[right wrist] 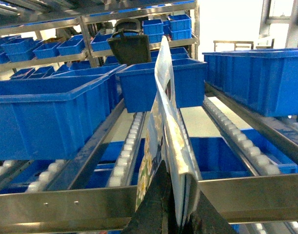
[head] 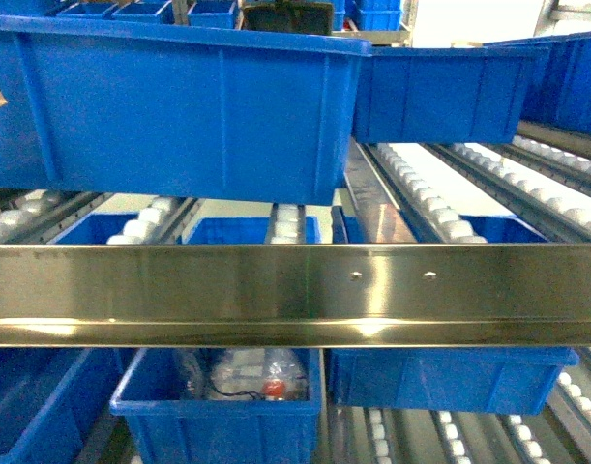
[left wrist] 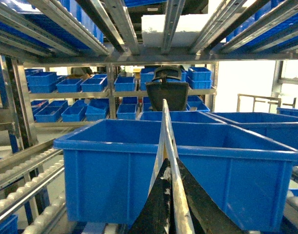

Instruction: Move flower gift bag to table near conveyor

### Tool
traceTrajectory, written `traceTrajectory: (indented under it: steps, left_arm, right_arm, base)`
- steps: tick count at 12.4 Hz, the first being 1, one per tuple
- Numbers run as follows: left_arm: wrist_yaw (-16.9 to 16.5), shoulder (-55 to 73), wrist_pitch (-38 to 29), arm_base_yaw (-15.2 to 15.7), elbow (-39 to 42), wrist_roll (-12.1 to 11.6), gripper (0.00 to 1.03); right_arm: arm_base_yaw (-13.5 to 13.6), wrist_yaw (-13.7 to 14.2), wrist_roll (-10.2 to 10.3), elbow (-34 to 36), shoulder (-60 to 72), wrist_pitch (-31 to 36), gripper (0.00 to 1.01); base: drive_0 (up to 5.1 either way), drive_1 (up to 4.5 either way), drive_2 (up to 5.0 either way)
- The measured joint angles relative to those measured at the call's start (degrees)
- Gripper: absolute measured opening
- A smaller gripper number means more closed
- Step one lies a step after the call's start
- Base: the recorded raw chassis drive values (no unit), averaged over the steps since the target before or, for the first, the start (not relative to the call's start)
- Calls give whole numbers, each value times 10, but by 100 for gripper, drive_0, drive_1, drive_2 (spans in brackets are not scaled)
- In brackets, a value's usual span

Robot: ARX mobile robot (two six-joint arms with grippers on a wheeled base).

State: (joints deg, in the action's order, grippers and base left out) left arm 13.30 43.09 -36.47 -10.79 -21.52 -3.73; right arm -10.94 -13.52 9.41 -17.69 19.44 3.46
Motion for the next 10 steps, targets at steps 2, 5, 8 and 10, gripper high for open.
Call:
traceTrajectory:
  steps: [2,5,8,10]
  left_arm:
    - [0,0,0,0,0,0,2]
    - [0,0,-1,0,0,0,2]
    - [0,2,1,0,0,0,2]
    - [0,1,0,0,0,0,2]
  right_arm:
    - [0,0,0,0,0,0,2]
    - [0,0,0,0,0,0,2]
    - [0,0,0,0,3,-1,2]
    - [0,0,0,0,2,0,2]
  base:
    - [-492,244,244]
    - [-489,247,247]
    - [-442,61,415]
    - [-427,50,432]
